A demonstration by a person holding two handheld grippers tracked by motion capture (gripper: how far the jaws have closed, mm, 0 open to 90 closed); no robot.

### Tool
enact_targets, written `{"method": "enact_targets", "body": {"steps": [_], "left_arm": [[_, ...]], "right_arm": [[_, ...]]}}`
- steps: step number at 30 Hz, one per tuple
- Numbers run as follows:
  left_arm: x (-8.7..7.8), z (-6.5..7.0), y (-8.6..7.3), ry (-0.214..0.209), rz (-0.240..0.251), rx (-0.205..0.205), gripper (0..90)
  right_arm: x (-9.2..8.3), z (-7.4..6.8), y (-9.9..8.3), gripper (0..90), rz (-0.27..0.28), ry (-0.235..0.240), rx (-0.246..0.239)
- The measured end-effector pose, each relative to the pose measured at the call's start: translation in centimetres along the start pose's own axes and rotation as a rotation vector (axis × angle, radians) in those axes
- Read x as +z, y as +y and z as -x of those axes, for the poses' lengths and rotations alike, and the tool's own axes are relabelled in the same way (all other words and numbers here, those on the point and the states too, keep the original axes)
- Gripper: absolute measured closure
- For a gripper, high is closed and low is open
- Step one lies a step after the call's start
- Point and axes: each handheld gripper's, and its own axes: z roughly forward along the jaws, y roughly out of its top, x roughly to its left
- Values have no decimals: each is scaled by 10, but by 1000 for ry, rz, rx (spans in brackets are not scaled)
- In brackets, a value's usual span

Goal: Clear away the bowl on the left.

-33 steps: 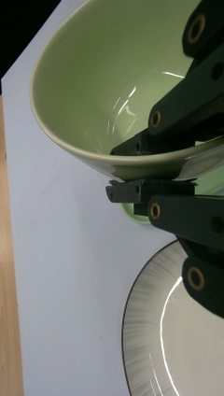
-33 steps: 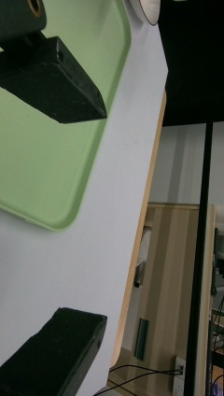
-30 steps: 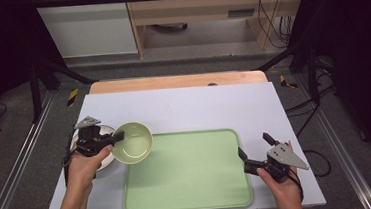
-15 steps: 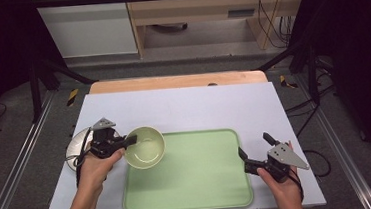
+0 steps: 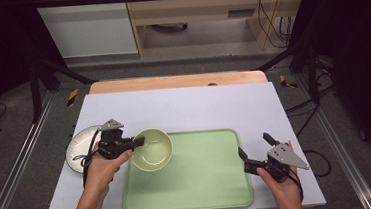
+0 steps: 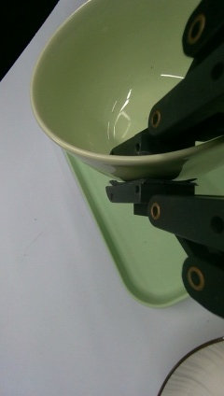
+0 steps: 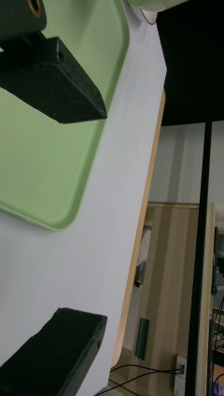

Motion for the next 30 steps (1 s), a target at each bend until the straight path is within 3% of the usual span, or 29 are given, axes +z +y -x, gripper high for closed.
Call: {"method": "enact_targets", "body": {"steps": [15,30], "left_arm": [[12,14,4,-67,-4,7,825],[45,42,-3,-133,-89,53,825]], "right_arm": [[-2,0,2,37,8,-7,-3],[-2,-1,2,38,8,-6,2]]}}
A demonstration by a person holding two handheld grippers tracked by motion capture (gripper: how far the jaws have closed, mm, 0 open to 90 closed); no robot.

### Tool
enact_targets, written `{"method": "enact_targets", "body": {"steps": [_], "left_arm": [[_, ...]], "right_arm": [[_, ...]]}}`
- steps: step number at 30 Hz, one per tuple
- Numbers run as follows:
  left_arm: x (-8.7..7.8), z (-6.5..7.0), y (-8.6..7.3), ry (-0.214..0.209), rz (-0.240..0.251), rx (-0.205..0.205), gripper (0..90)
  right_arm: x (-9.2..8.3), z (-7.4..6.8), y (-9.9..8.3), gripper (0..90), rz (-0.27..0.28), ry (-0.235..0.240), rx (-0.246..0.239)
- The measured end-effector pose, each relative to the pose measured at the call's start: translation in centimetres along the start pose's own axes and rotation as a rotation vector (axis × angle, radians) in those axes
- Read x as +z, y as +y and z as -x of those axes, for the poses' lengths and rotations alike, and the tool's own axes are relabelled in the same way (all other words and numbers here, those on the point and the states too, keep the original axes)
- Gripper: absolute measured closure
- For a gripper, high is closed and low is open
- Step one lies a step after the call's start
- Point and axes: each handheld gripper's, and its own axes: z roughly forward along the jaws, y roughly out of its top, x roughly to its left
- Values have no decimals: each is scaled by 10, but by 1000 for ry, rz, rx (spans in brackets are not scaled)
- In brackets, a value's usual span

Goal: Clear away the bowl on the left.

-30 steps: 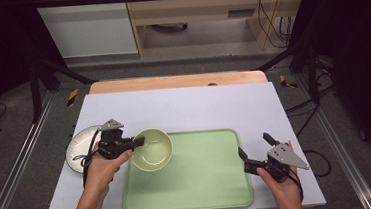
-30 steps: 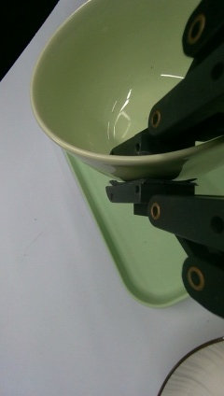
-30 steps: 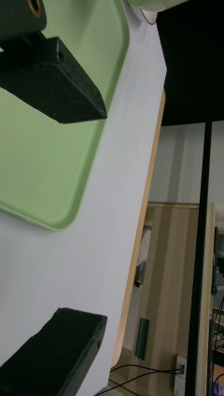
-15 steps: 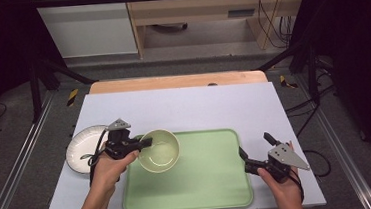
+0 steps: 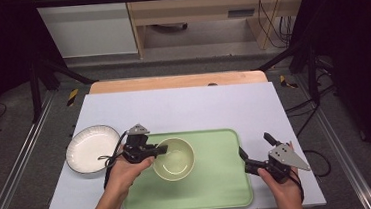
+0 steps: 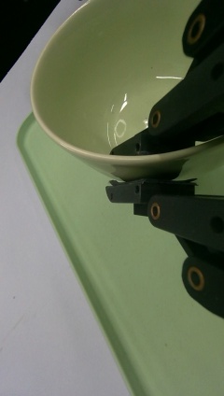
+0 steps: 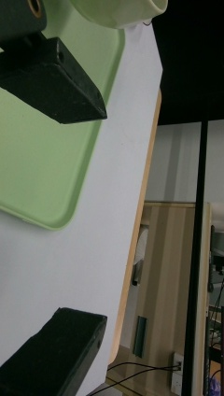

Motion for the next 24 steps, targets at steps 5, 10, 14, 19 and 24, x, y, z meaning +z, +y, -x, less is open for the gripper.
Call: {"method": "enact_targets", "body": {"steps": [5,10,14,19,24], "left_arm": [[4,1,-1,-11,-14,0,825],[10,3,-2,-16,-26,5,825],[20,8,-4,-39,-46,11,825],[27,13,-5,-47,-62,18,824],[27,12,-7,-54,-65,8,824]], "right_arm": [[0,1,0,38,4,-2,12],[0,1,0,38,2,-4,9],[-1,1,0,38,3,-5,9],[-1,2,0,38,0,-8,8],[0,4,0,38,5,-10,15]]}}
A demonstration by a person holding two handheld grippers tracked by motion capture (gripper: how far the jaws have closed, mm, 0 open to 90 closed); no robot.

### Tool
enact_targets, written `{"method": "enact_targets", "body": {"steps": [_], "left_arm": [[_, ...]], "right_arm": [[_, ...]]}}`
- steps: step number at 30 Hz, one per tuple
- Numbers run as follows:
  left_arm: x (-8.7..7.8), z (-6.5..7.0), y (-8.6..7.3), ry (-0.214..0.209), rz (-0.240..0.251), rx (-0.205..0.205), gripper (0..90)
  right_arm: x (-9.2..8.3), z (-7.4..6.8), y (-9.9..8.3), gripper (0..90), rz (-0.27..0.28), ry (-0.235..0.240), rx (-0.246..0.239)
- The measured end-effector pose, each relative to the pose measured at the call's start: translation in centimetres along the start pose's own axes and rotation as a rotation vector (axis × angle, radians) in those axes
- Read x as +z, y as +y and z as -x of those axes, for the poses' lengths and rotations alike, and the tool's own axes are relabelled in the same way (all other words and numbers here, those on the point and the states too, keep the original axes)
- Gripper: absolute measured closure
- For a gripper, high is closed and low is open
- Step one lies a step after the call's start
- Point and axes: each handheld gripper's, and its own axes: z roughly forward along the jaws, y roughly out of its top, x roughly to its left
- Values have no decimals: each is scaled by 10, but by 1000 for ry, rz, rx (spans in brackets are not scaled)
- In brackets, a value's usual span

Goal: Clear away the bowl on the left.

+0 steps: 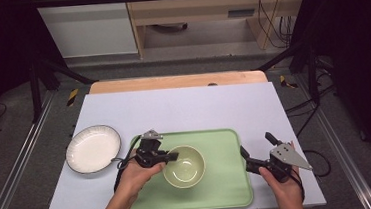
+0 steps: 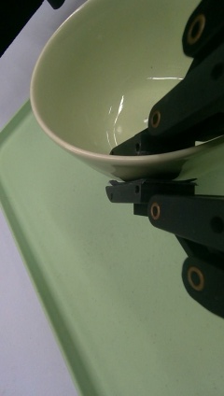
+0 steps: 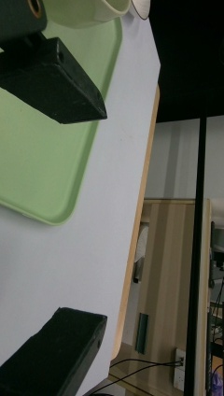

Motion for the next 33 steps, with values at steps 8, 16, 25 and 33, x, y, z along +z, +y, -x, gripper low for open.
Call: {"method": "enact_targets", "body": {"steps": [8,16,25,33], "left_arm": [[-2,-5,-1,-2,-12,0,823],[3,-7,-1,8,-28,-2,823],[10,-8,0,28,-37,-2,822],[12,-14,0,17,-46,-27,823]], "right_arm": [[-2,1,0,38,0,-9,-4],[-3,3,1,39,3,-16,5],[-3,3,0,39,1,-19,6],[-1,1,0,39,-6,-13,-2]]}}
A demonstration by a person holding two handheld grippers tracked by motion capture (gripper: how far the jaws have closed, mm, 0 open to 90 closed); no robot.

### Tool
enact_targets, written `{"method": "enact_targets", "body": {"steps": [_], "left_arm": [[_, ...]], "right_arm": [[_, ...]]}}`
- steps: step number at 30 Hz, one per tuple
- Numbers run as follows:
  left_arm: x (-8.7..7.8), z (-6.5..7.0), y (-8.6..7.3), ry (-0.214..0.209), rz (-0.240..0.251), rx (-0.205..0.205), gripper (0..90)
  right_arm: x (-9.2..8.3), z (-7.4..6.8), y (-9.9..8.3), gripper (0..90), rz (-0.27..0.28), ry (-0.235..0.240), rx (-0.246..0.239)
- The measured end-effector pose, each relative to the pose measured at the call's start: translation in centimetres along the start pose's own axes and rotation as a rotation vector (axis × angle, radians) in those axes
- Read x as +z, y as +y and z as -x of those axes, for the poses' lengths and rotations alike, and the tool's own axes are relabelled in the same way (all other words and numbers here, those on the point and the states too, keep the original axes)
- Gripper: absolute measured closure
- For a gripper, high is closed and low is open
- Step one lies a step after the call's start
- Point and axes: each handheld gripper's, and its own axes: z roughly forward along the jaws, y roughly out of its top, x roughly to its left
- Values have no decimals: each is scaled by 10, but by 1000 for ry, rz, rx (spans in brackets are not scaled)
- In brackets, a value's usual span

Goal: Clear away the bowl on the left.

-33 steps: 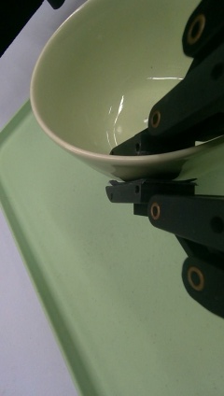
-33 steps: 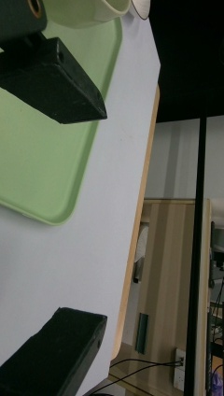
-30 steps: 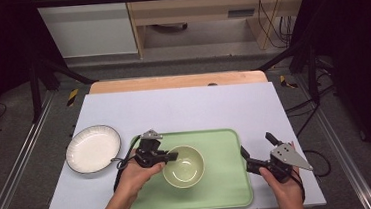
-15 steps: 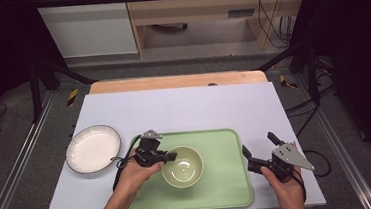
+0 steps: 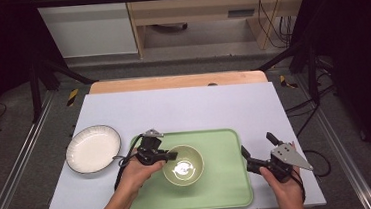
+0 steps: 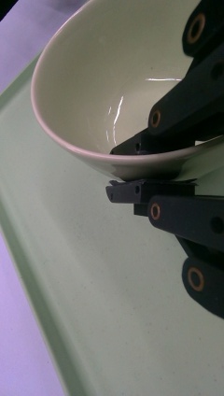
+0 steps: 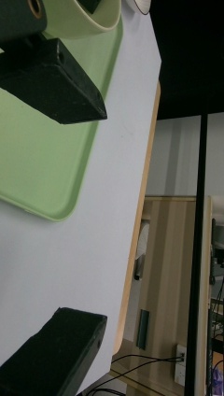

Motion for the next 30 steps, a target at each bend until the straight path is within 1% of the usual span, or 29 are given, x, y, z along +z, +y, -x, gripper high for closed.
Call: {"method": "enact_targets", "body": {"steps": [2,5,7,8,9,14,16,18,22,24,28,30], "left_arm": [[0,-1,0,-3,-3,-8,823],[1,-1,0,0,-4,-5,824],[1,-2,0,-3,-4,-12,824],[1,-3,0,-2,-8,-7,826],[2,-4,-1,-5,-4,-15,827],[3,-5,-1,1,-11,-19,828],[4,-4,-1,12,-10,-16,829],[4,-4,-1,12,-12,-15,828],[4,-4,-1,18,-14,-3,829],[4,-4,-1,17,-10,-7,829],[4,-5,-1,21,-7,-2,827],[5,-5,-1,20,-2,-6,826]], "right_arm": [[0,0,0,39,3,-2,3],[-1,0,0,39,4,-3,3],[-1,0,0,39,3,-2,1],[0,0,0,39,4,-2,0],[0,0,0,38,1,-2,5],[-1,1,0,38,4,-4,3],[-1,1,0,39,6,-3,1],[-1,1,1,39,2,-3,4],[-3,5,0,39,8,-14,8],[-2,5,0,39,7,-13,8],[-3,4,1,39,9,-15,0],[-4,4,2,39,9,-15,7]]}}
